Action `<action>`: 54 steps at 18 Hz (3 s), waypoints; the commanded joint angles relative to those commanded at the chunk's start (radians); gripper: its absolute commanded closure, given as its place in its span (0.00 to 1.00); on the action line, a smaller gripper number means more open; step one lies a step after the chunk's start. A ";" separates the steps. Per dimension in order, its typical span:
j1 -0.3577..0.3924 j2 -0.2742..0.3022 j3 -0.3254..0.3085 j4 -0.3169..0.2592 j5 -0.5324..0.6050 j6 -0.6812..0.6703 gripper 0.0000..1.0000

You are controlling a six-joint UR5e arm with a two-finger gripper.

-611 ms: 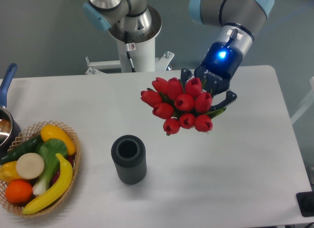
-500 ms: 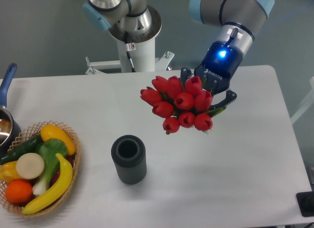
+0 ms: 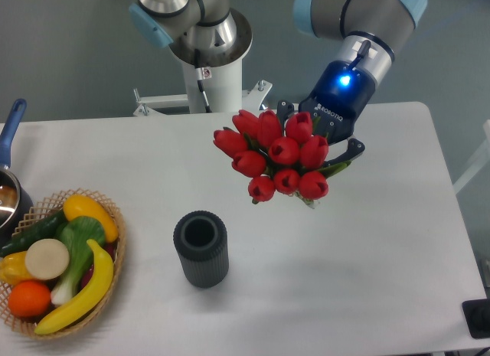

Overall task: Insert the flowers into the vase
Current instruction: 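Carry the red tulip bunch with the gripper over the black vase, then lower the tulip stems into the black vase opening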

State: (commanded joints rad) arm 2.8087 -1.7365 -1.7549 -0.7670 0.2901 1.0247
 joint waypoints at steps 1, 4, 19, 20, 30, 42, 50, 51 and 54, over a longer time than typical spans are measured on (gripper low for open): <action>-0.003 0.003 0.000 0.000 -0.018 -0.005 0.61; -0.034 0.005 0.000 0.000 -0.104 -0.029 0.61; -0.172 -0.020 -0.012 0.000 -0.210 -0.025 0.61; -0.176 -0.020 -0.012 0.000 -0.210 -0.025 0.61; -0.199 -0.069 0.000 0.000 -0.210 -0.015 0.61; -0.203 -0.103 0.000 0.000 -0.204 0.001 0.61; -0.203 -0.115 -0.028 0.000 -0.195 0.052 0.61; -0.204 -0.118 -0.035 0.000 -0.193 0.061 0.61; -0.204 -0.118 -0.060 0.000 -0.184 0.089 0.61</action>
State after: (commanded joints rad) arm 2.6047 -1.8546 -1.8146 -0.7670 0.1058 1.1136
